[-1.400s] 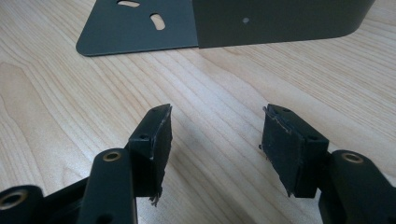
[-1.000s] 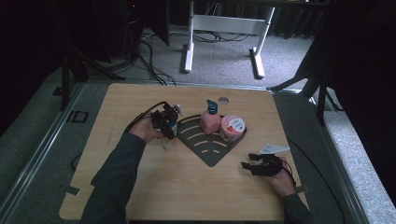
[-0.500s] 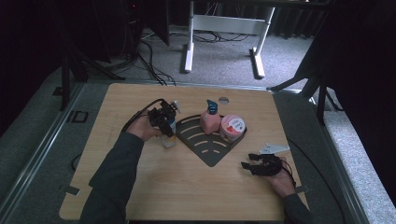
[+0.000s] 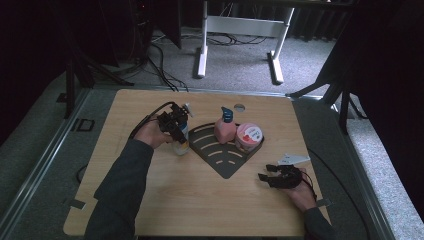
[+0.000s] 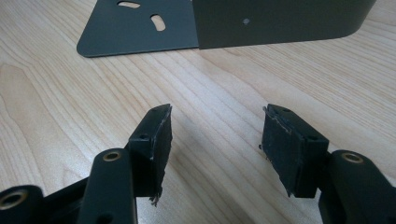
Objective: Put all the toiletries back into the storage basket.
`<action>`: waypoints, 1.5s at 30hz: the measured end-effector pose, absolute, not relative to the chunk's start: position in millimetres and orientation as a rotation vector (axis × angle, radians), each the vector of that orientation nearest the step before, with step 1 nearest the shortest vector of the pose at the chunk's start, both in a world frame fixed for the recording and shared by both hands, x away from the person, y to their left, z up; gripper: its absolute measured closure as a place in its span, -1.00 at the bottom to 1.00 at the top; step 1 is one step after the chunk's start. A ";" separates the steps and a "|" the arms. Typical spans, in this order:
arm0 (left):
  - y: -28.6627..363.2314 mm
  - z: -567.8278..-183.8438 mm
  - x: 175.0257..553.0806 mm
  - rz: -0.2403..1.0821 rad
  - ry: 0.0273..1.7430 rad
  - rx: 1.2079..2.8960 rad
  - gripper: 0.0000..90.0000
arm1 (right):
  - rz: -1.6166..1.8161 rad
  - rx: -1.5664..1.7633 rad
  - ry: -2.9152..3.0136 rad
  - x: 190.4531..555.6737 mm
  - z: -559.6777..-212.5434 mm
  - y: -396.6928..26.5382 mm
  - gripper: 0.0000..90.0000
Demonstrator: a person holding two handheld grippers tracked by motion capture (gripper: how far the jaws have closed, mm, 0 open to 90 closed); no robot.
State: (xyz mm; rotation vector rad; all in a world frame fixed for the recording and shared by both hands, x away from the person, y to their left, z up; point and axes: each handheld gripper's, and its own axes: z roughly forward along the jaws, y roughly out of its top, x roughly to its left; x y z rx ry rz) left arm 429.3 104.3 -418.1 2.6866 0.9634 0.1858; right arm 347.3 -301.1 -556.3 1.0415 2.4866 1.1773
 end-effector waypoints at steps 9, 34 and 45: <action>101.4 -410.0 430.3 0.200 0.973 2.641 0.24 | 1.175 1.040 2.487 347.3 -556.2 -301.0 -0.06; 87.0 -405.7 435.7 0.229 0.988 2.601 0.24 | 1.171 1.034 2.488 347.5 -556.1 -300.6 -0.06; 81.3 -405.2 439.0 0.266 1.013 2.555 0.24 | 1.170 1.038 2.488 347.7 -556.1 -299.8 -0.06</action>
